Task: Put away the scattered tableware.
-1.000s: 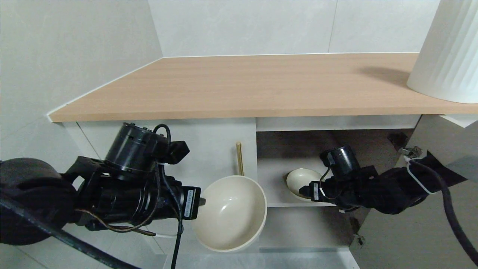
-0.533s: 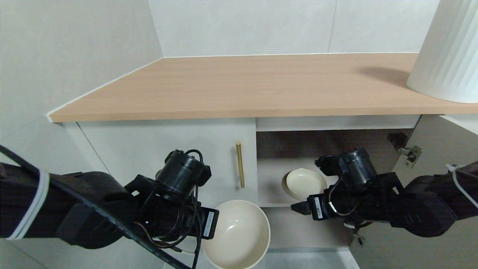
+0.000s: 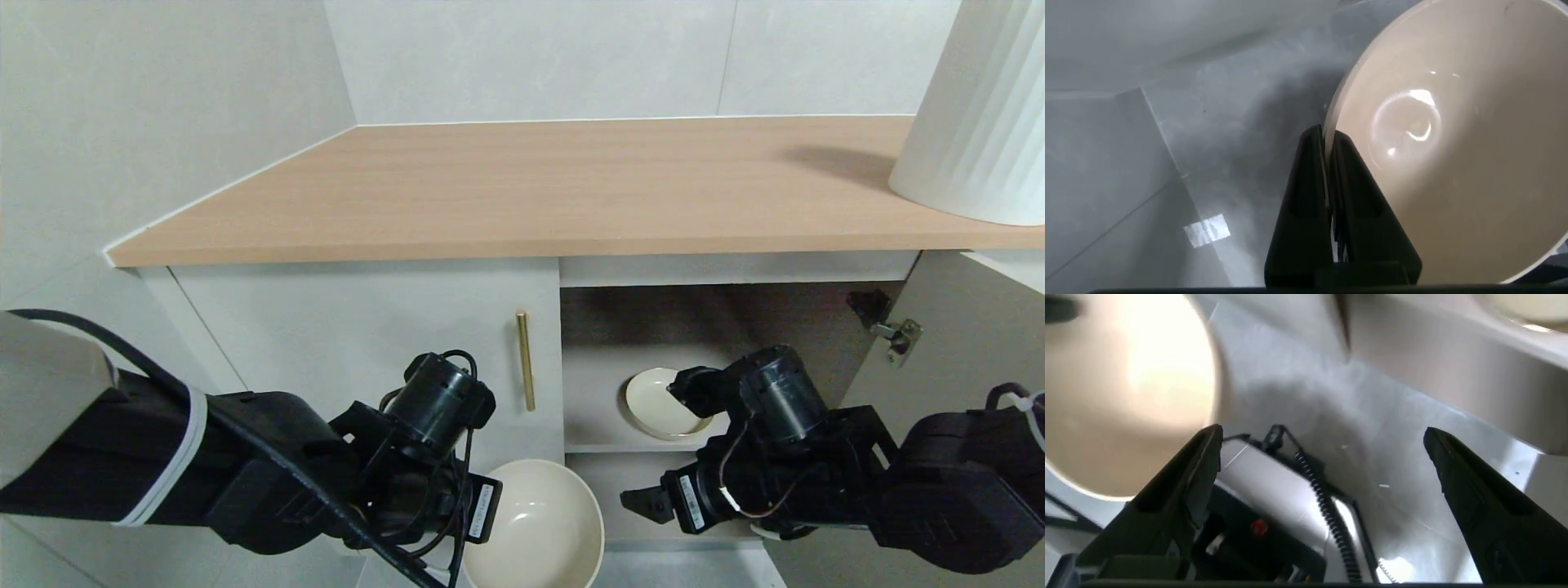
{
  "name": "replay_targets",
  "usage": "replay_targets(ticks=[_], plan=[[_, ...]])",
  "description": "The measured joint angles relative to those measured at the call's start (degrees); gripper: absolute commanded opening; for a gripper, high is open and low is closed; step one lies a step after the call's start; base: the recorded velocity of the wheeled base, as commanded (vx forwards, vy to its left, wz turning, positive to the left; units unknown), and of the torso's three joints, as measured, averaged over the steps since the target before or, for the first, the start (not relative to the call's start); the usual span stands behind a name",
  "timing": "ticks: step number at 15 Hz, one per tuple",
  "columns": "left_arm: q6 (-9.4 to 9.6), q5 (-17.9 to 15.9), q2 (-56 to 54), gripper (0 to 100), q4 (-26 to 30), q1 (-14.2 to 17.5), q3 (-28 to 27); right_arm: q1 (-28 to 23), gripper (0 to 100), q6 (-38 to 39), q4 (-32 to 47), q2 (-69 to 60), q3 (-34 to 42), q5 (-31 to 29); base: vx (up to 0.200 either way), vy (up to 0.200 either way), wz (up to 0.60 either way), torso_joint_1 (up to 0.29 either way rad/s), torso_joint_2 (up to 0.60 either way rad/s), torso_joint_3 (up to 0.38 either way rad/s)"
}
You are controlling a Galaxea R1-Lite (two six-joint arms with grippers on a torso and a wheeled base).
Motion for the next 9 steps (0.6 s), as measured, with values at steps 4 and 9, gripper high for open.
replay_targets(ticks=[4, 9], plan=[[-2.29, 0.0, 1.6, 0, -2.8, -1.1, -0.1, 3.6, 100, 0.2, -0.3, 1.3, -0.3, -0.4, 0.000, 0.000, 0.00, 0.000, 0.00, 0.000], [-2.33, 0.1, 1.2, 0, -2.9, -2.4, 0.0, 4.1, 100, 1.6, -0.5, 3.6, -1.8, -2.2, 0.000, 0.000, 0.00, 0.000, 0.00, 0.000]])
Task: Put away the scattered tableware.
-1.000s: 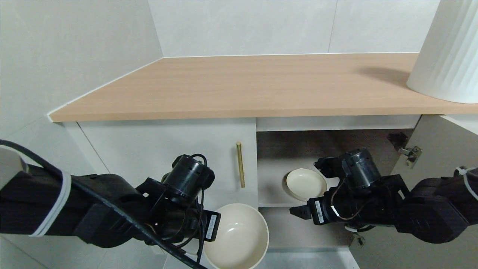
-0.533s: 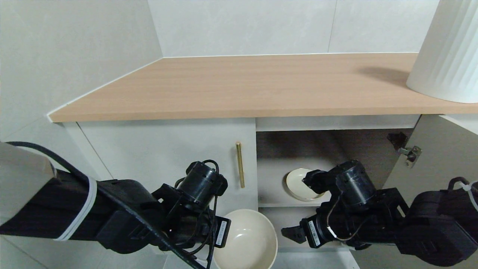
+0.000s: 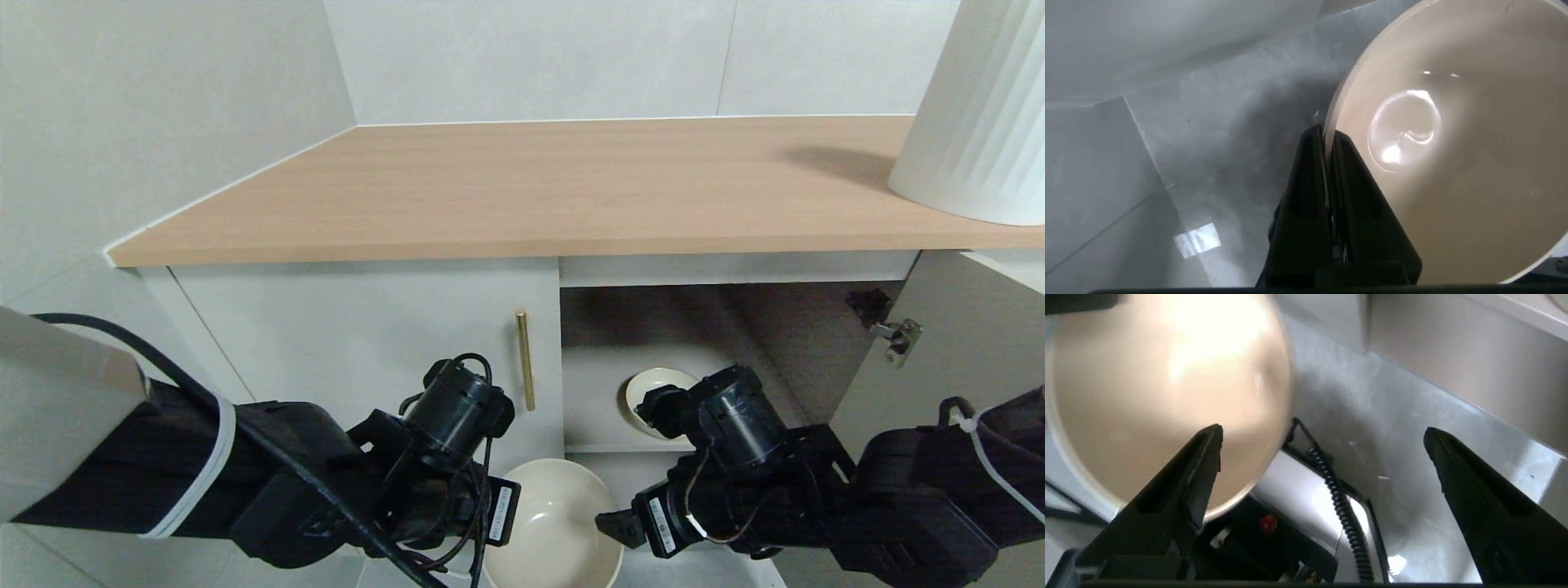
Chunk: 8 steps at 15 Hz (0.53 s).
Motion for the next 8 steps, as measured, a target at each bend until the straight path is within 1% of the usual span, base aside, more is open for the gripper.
replay_targets(ticks=[4, 5, 8], plan=[[0.04, 0.2, -1.2, 0, 0.2, -0.9, 0.2, 0.0, 100, 0.2, -1.8, 1.3, -0.5, -2.0, 0.000, 0.000, 0.00, 0.000, 0.00, 0.000], [0.11, 0.3, -1.3, 0, 0.2, -0.9, 0.2, 0.0, 0, 0.2, -1.9, 1.5, -0.5, -2.0, 0.000, 0.000, 0.00, 0.000, 0.00, 0.000], [0.09, 0.2, -1.5, 0, 0.0, -1.0, 0.3, 0.0, 0, 0.2, -2.1, 1.9, -0.4, -1.9, 0.000, 0.000, 0.00, 0.000, 0.00, 0.000]])
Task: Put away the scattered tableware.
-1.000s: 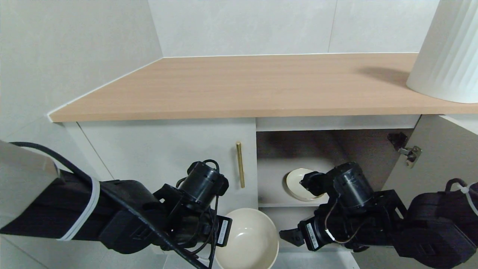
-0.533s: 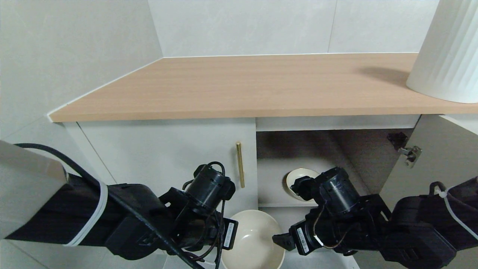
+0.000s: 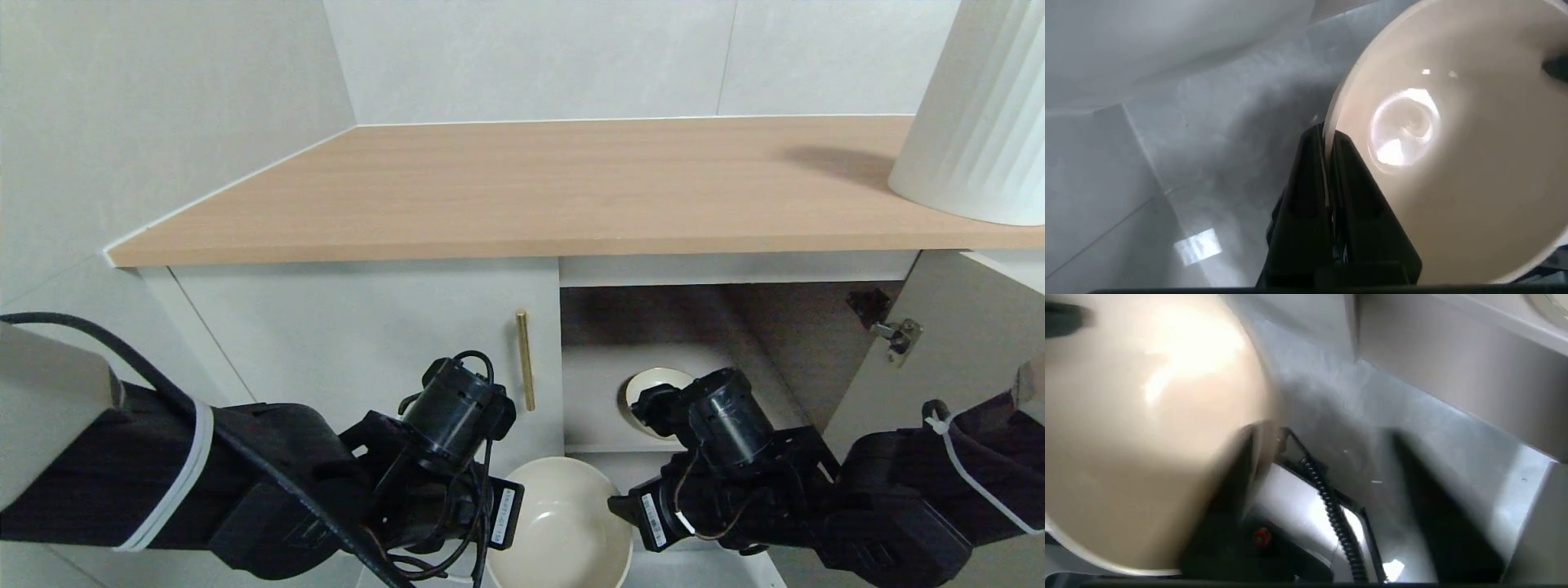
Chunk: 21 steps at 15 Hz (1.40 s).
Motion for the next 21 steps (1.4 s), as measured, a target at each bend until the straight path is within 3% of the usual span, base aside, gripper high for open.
replay_targets(ticks=[14, 15, 21], plan=[[0.00, 0.1, 0.0, 0, 0.2, 0.0, 0.0, 0.0, 0, 0.0, 0.2, 0.2, 0.1, 0.0, 0.000, 0.000, 0.00, 0.000, 0.00, 0.000], [0.00, 0.1, 0.0, 100, 0.2, 0.0, 0.0, 0.0, 0, -0.1, 0.2, 0.2, 0.1, 0.0, 0.000, 0.000, 0.00, 0.000, 0.00, 0.000], [-0.11, 0.5, 0.0, 100, 0.2, 0.0, -0.1, 0.0, 0, -0.2, 0.6, 0.3, 0.1, -0.4, 0.000, 0.000, 0.00, 0.000, 0.00, 0.000]])
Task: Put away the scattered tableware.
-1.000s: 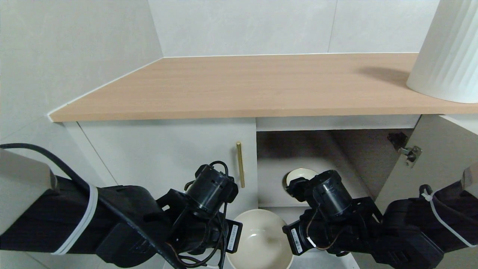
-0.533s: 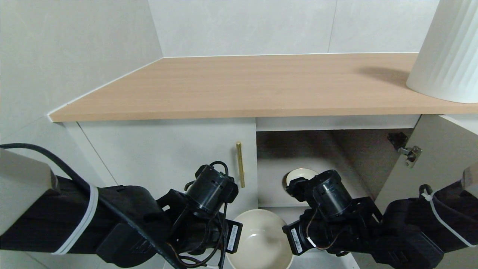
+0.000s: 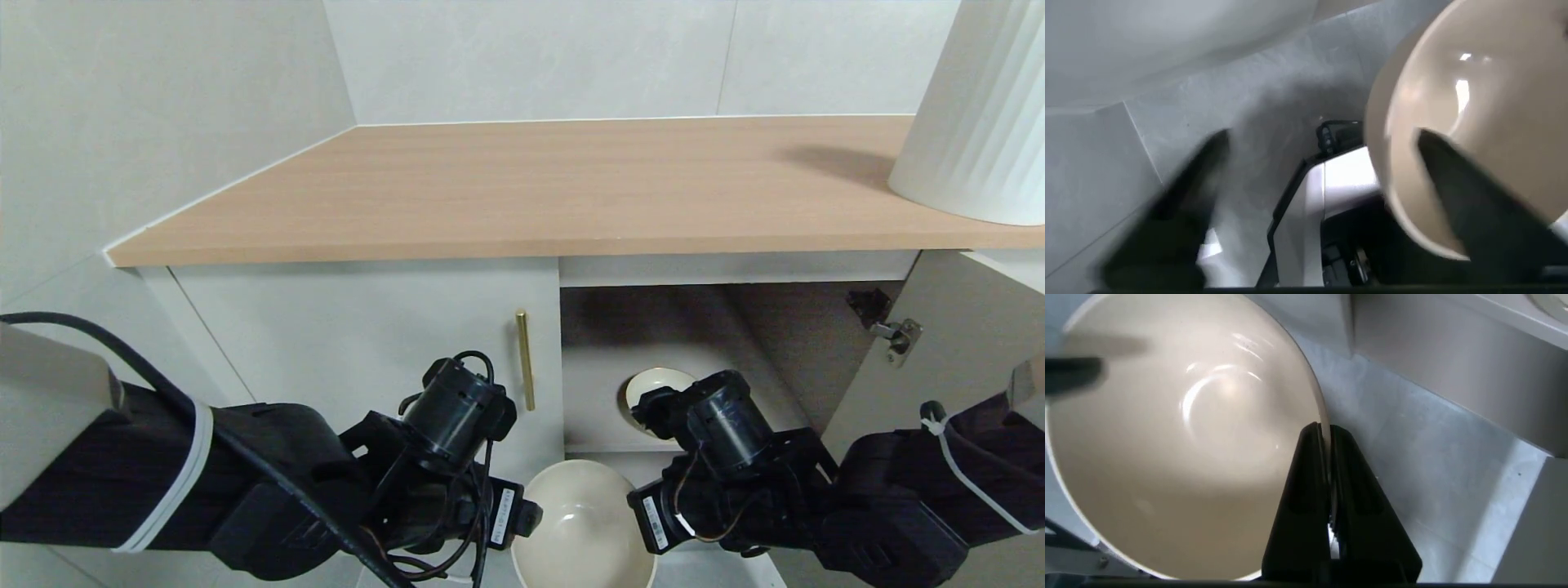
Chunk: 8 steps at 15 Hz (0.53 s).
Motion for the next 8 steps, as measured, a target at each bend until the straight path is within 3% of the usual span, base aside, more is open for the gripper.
replay_targets(ticks=[8], plan=[[-0.95, 1.3, -0.2, 100, -2.2, 0.1, -0.2, -2.2, 0, -0.9, 4.0, 0.9, -0.6, -3.0, 0.000, 0.000, 0.00, 0.000, 0.00, 0.000]])
